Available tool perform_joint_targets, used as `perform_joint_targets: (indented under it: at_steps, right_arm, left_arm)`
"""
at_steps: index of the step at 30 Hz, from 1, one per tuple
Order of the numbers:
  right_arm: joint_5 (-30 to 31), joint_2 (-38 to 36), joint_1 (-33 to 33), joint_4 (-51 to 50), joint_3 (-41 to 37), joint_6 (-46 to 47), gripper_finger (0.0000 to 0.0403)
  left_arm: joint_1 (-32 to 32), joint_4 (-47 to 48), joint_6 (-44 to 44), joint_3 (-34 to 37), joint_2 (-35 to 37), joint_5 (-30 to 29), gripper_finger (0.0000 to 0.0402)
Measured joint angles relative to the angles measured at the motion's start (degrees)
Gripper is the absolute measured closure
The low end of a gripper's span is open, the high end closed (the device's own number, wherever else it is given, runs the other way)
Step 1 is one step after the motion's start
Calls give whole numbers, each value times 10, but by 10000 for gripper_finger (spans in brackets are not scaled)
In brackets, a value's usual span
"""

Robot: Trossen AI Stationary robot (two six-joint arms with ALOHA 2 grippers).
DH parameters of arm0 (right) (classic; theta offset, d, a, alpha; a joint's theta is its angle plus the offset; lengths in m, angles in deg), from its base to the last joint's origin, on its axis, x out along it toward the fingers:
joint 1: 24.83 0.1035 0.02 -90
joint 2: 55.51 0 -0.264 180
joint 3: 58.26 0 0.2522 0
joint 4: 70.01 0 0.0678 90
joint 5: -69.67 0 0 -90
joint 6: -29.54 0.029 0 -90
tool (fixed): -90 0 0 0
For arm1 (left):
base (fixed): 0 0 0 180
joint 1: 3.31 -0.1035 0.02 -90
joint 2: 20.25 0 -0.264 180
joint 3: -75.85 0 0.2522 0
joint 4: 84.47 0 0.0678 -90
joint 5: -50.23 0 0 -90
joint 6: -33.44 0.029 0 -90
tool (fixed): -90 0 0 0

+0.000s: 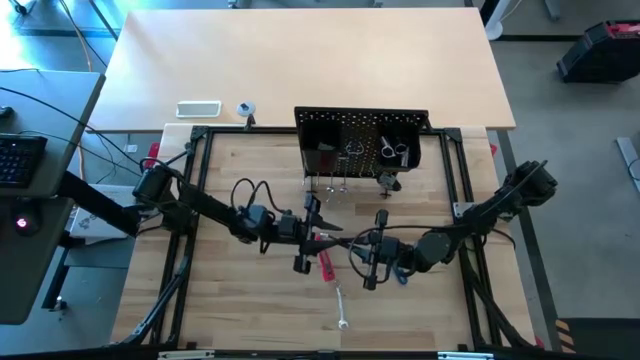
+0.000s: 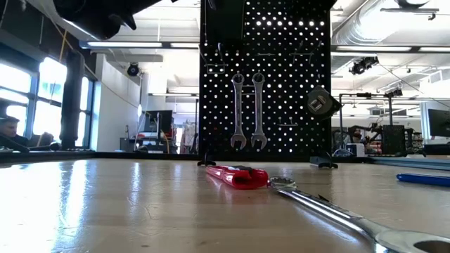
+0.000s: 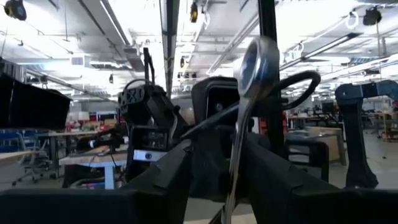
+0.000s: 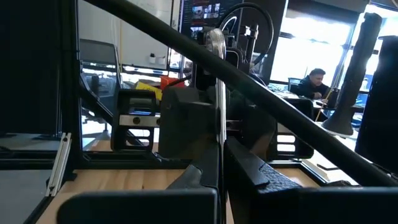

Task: Hang tools onto peg board
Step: Hang the wrench on the peg board

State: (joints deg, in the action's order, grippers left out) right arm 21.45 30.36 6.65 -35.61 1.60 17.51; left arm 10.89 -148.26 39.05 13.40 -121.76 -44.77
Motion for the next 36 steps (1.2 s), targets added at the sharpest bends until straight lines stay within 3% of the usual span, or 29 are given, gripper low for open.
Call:
perform_joint_targets:
  at_steps: [7,13,20,24,29,36]
  right_arm:
    - [2,0,0,2,0,0,403]
    - [2,0,0,3,0,-1,403]
    - [5,-1,1,-40,0,38,396]
    - [58,0,6,-99,0,84,366]
    - [127,0,22,-156,0,116,299]
    - [164,0,35,-219,0,148,227]
  left_arm:
    - [0,-3,5,-1,0,3,317]
    - [0,0,24,-1,0,24,389]
    - [0,23,50,1,1,31,396]
    - [-8,83,52,11,19,24,398]
    - [-15,146,52,48,67,-5,399]
    - [-41,247,10,122,154,-72,400]
